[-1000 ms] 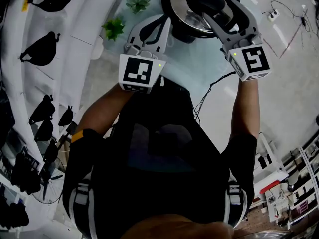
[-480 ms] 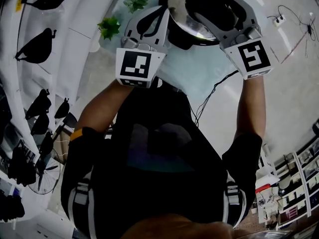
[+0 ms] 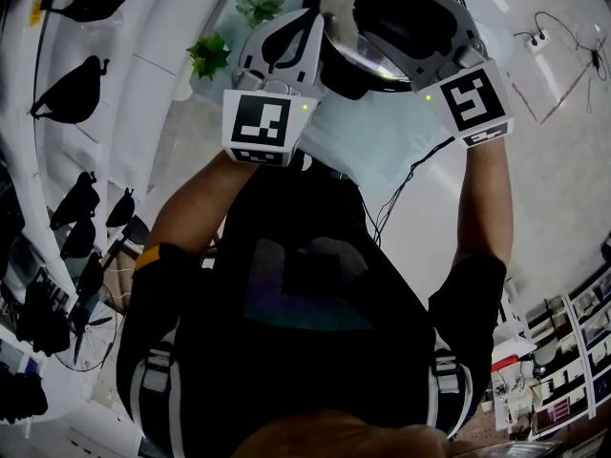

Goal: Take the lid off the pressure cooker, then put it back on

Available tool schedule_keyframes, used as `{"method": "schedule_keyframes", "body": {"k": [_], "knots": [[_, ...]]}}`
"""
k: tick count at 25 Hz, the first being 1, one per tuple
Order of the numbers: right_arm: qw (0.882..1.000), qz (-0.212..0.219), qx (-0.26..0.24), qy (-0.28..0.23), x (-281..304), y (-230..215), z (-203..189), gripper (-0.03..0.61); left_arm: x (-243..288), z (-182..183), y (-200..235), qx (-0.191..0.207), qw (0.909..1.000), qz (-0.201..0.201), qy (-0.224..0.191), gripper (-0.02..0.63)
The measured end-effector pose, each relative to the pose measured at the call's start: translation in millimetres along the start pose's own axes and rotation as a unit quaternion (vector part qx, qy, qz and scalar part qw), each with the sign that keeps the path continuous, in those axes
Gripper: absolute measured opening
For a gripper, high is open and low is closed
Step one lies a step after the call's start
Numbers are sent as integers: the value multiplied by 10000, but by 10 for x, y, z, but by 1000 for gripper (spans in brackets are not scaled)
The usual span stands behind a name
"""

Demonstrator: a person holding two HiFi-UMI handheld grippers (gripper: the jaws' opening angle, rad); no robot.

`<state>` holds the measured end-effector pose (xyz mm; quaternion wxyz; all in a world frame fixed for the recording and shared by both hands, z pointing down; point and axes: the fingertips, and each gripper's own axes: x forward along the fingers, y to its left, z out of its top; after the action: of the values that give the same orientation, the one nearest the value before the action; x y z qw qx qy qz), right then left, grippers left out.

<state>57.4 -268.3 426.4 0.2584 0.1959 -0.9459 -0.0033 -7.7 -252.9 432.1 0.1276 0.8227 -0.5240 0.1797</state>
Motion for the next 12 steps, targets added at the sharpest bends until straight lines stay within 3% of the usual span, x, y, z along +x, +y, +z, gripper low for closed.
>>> {"method": "schedule_keyframes", "body": {"k": [12], "knots": [[9992,-42,-86,389,88,-44,-68,319,-124,-51,75,-47,9999,88,36,9]]}}
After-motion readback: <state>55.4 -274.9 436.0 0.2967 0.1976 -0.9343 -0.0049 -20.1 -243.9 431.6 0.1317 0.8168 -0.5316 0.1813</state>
